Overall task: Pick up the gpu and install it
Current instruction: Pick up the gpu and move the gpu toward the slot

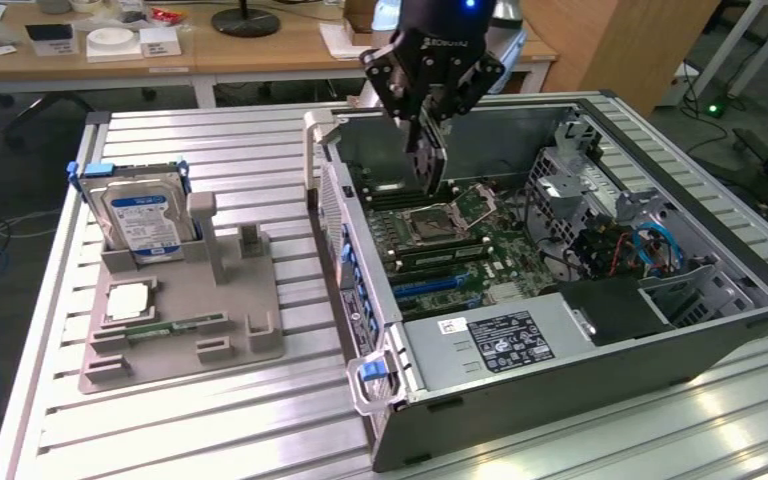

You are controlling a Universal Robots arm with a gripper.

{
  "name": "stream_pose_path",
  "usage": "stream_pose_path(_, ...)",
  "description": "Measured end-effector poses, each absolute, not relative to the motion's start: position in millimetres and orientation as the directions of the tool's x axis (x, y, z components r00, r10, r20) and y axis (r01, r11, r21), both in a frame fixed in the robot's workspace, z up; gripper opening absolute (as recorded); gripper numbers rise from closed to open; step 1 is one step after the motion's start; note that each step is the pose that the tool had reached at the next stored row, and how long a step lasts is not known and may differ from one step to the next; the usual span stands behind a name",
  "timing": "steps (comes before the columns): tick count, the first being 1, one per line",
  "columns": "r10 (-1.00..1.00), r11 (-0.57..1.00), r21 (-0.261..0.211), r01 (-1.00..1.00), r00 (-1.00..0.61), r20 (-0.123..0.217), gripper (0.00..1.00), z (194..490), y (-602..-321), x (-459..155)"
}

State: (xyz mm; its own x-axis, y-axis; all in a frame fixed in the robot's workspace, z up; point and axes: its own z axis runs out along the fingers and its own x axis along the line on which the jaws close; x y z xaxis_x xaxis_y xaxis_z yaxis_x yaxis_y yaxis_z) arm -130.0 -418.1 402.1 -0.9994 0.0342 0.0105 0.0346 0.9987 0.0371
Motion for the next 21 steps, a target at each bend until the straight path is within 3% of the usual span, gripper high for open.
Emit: stream_pose_path(21, -0.012, 0.999, 0.041, -0.011, -1.0, 0.012, 0.27, 401, -418, -75)
